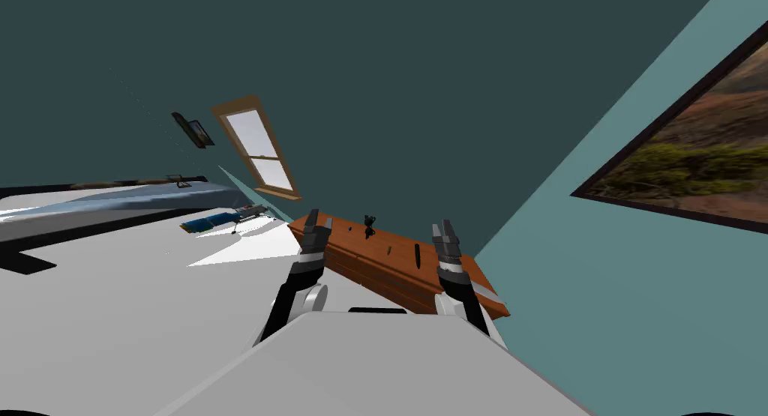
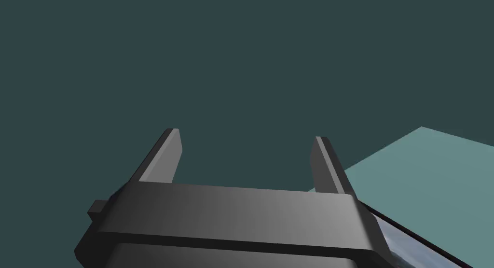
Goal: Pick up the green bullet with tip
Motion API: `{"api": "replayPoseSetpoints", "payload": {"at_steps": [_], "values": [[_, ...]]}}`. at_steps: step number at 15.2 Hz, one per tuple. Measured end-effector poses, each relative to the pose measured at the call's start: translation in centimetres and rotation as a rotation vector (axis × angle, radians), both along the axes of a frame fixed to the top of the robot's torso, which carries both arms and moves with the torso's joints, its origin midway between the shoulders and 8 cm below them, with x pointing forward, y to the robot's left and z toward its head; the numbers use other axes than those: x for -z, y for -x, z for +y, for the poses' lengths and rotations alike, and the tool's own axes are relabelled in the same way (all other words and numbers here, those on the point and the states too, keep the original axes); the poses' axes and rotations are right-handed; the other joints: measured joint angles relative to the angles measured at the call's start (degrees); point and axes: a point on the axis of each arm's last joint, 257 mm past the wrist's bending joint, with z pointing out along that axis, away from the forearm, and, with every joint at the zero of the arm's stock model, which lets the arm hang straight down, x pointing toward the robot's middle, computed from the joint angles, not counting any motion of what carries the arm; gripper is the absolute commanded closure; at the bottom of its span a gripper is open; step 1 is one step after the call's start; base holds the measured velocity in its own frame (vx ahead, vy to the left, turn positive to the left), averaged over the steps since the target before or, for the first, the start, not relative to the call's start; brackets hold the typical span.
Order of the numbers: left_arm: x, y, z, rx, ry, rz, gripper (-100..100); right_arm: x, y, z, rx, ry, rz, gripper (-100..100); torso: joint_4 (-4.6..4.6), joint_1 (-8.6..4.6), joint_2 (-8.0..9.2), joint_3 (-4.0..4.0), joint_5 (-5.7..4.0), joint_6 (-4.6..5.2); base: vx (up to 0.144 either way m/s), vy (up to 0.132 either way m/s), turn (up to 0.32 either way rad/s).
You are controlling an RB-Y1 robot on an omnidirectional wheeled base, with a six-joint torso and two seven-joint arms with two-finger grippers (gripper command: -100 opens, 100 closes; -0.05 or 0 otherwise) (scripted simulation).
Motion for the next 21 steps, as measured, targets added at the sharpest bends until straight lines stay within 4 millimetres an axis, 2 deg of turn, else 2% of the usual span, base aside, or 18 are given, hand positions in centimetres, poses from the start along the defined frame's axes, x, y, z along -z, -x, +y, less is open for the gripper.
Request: {"api": "replayPoseSetpoints", "payload": {"at_steps": [2, 9, 17, 21], "values": [[0.0, 0.0, 0.0, 0.0, 0.0, 0.0, 0, 1.0, -0.7, -0.4, -0.018, -0.018, 0.029, -100, 0.0, -0.13, 0.0, 0.0, -0.03, -0.04, -0.005, -0.053, 0.24], [0.0, 0.0, 0.0, 0.0, 0.0, 0.0, 0, 6.8, -3.4, -2.9, -0.078, -0.153, 0.185, -100, 0.01, -0.28, 0.07, 0.04, -0.07, -0.01, -0.02, -0.063, 0.164], [0.0, 0.0, 0.0, 0.0, 0.0, 0.0, 0, 12.8, -5.8, -6.5, -0.109, -0.34, 0.346, -100, 0.02, -0.23, 0.07, 0.04, -0.05, -0.05, -0.029, -0.046, 0.193], [0.0, 0.0, 0.0, 0.0, 0.0, 0.0, 0, 16.0, -6.4, -8.5, -0.112, -0.443, 0.421, -100, 0.02, -0.24, 0.09, 0.05, -0.05, -0.02, -0.032, -0.042, 0.116]]}}
